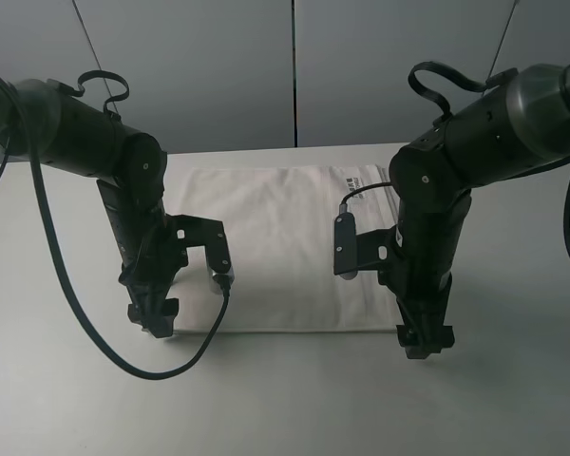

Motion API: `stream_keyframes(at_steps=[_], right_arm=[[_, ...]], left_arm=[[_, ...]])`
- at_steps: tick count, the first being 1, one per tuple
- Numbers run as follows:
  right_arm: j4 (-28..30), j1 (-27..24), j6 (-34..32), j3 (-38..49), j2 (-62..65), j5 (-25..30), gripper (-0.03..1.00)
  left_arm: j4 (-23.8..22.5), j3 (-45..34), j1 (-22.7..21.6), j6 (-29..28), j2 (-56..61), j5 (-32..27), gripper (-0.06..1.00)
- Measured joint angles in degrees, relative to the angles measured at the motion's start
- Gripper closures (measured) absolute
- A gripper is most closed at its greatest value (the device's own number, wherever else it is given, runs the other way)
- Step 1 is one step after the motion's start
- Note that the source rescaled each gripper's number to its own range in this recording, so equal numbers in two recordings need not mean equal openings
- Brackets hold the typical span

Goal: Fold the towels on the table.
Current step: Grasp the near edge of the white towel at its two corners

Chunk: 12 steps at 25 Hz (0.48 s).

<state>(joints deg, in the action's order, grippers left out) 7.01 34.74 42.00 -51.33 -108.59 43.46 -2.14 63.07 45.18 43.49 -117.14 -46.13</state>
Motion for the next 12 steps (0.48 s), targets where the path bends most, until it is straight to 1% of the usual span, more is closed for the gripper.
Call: stream_keyframes(at_steps=[5, 12], right_arm=[[-0.4, 0.0, -0.1, 0.0, 0.0, -1.8, -0.03], [-0.4, 0.0, -0.2, 0.0, 0.0, -2.6, -0.03]], left_arm=[[0.0, 0.0, 0.0, 0.0, 0.0, 0.0, -0.05], [0.0, 0.0, 0.0, 0.0, -0.3, 0.0, -0.05]])
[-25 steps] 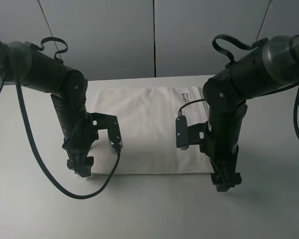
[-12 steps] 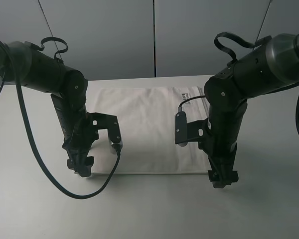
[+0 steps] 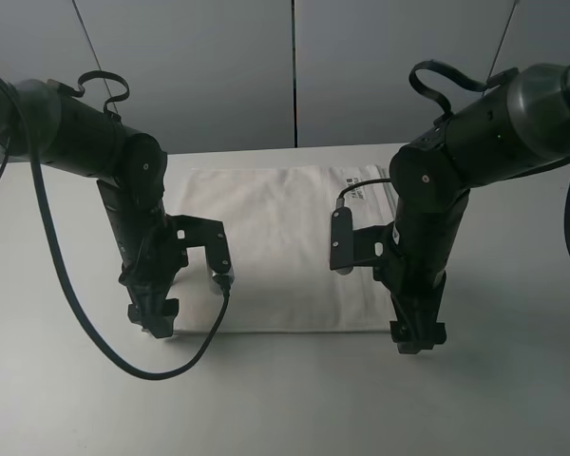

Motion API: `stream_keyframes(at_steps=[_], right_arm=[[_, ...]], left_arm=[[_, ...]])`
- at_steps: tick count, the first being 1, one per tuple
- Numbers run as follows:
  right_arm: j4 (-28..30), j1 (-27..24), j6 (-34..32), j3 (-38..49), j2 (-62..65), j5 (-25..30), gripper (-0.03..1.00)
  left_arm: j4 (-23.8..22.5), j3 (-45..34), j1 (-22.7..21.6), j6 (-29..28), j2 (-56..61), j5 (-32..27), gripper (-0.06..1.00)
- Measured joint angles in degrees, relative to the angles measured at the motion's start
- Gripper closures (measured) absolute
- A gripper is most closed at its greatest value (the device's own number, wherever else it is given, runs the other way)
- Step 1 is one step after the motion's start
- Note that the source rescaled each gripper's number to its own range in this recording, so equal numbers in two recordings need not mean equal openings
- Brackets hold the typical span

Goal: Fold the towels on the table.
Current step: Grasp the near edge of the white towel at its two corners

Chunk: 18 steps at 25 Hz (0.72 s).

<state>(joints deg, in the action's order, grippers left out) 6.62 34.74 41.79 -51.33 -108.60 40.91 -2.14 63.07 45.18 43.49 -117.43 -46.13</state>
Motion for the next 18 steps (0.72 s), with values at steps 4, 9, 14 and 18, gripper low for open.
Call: stream_keyframes(at_steps=[4, 9, 14, 18], right_arm=[[0.0, 0.0, 0.2, 0.0, -0.1, 0.0, -0.03], [0.0, 0.0, 0.2, 0.0, -1.4, -0.4, -0.03], [0.0, 0.0, 0.2, 0.0, -1.7, -1.5, -0.03], [0.0, 0.0, 0.2, 0.0, -1.7, -2.1, -0.03]], left_arm=[[0.0, 0.1, 0.0, 0.0, -0.4, -0.3, -0.04], [0.0, 0.1, 0.0, 0.0, -0.4, -0.3, -0.04], [0.0, 0.1, 0.0, 0.0, -0.4, -0.3, -0.04], [0.0, 0.1, 0.0, 0.0, -0.4, -0.3, -0.04]])
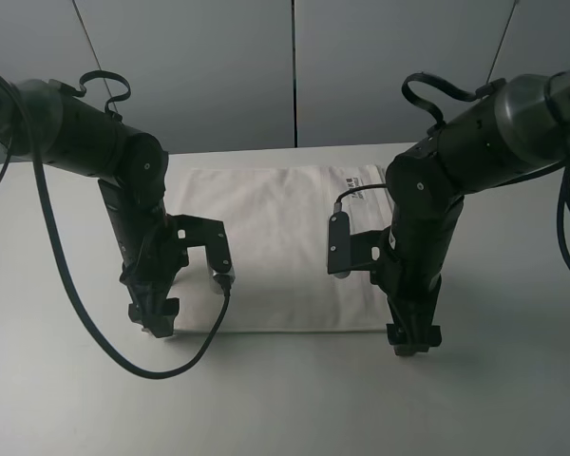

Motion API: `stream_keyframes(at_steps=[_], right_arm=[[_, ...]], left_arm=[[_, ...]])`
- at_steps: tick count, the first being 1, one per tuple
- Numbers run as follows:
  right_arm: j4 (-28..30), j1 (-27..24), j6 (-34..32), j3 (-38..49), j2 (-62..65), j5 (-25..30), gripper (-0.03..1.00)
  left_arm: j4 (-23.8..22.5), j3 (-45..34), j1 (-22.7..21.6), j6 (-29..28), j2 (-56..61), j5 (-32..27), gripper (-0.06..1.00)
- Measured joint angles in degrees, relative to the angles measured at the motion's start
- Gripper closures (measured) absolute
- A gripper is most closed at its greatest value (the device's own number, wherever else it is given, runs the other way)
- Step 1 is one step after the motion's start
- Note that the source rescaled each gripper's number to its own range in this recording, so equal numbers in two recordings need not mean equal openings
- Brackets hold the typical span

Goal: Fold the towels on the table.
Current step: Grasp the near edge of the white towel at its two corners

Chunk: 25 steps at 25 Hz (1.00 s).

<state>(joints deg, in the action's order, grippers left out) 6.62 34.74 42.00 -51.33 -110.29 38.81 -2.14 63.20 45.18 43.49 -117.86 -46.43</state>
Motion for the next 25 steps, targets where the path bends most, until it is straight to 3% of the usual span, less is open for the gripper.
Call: stream_keyframes(at_steps=[5, 7, 11, 13, 25], right_arm=[[0.0, 0.0, 0.0, 0.0, 0.0, -0.4, -0.02], [0.3, 0.0, 0.0, 0.0, 0.0, -0.7, 0.09], [0.7, 0.0, 0.0, 0.0, 0.0, -1.1, 0.39], [0.8, 0.0, 0.0, 0.0, 0.0, -1.1, 0.46], [1.3, 0.0, 0.8, 1.5, 0.0, -4.5, 0.43]], left_arm=[[0.0, 0.0, 0.0, -0.1, 0.0, 0.0, -0.04], [0.0, 0.0, 0.0, -0.2, 0.0, 0.0, -0.04], [0.1, 0.0, 0.0, -0.3, 0.0, 0.0, -0.04], [0.1, 0.0, 0.0, -0.4, 0.0, 0.0, -0.04], [0.2, 0.0, 0.0, -1.4, 0.0, 0.1, -0.04]])
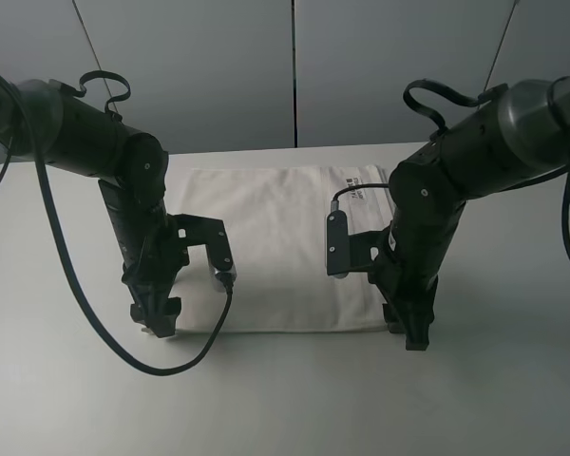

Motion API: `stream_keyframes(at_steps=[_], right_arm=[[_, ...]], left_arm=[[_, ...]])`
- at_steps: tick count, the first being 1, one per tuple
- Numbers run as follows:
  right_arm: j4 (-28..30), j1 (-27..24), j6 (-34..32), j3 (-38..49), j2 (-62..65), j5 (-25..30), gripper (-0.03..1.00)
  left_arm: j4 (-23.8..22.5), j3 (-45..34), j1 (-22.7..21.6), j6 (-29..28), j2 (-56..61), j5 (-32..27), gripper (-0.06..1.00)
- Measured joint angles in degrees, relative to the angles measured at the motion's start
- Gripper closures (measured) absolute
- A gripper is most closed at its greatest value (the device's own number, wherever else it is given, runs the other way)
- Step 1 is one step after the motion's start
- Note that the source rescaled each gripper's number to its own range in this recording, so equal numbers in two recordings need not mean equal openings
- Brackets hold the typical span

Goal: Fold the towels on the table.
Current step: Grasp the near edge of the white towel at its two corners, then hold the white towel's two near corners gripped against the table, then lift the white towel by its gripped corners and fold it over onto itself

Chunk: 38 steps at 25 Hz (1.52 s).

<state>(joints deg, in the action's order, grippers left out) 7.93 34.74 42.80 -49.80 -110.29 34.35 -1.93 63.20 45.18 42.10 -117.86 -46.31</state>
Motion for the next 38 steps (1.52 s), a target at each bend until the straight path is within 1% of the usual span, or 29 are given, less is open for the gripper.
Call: stream_keyframes(at_steps=[6, 8, 11, 13, 14, 23, 25, 26, 28, 29, 31, 32, 38], right_arm=[[0.0, 0.0, 0.1, 0.1, 0.0, -0.2, 0.43], [0.0, 0.0, 0.2, 0.1, 0.0, -0.2, 0.47], [0.3, 0.0, 0.2, 0.1, 0.0, -0.8, 0.66], [0.3, 0.0, 0.2, 0.1, 0.0, -1.2, 0.85], [0.4, 0.0, 0.2, 0.1, 0.0, -1.2, 0.91], [0.4, 0.0, 0.2, 0.1, 0.0, -1.3, 0.91], [0.4, 0.0, 0.2, 0.1, 0.0, -1.3, 0.91], [0.4, 0.0, 0.2, 0.1, 0.0, -1.3, 0.91], [0.4, 0.0, 0.2, 0.1, 0.0, -1.3, 0.91], [0.4, 0.0, 0.2, 0.1, 0.0, -1.4, 0.91], [0.4, 0.0, 0.2, 0.1, 0.0, -1.6, 0.91], [0.4, 0.0, 0.2, 0.1, 0.0, -1.6, 0.91], [0.4, 0.0, 0.2, 0.1, 0.0, -1.8, 0.91]], left_arm=[[0.0, 0.0, 0.0, -0.1, 0.0, 0.1, -0.04], [0.0, 0.0, 0.0, -0.1, 0.0, 0.1, -0.04], [0.0, 0.0, 0.0, -0.1, 0.0, 0.1, -0.04], [0.0, 0.0, 0.0, -0.1, 0.0, 0.1, -0.04], [0.0, 0.0, 0.0, -0.1, 0.0, 0.1, -0.04], [0.0, 0.0, 0.0, -0.2, 0.0, 0.3, -0.04], [0.0, 0.0, 0.0, -0.3, 0.0, 0.4, -0.01], [-0.1, 0.0, 0.0, -0.3, 0.0, 0.8, 0.04], [-1.3, 0.0, 0.0, -0.4, -0.1, 2.1, 0.28], [-2.3, 0.1, 0.0, -0.4, -0.1, 2.9, 0.46], [-2.8, 0.2, 0.0, -0.4, -0.3, 3.4, 0.85], [-2.9, 0.2, 0.0, -0.4, -0.3, 3.5, 0.93], [-3.9, 0.4, 0.0, -0.7, -0.4, 3.5, 0.94]])
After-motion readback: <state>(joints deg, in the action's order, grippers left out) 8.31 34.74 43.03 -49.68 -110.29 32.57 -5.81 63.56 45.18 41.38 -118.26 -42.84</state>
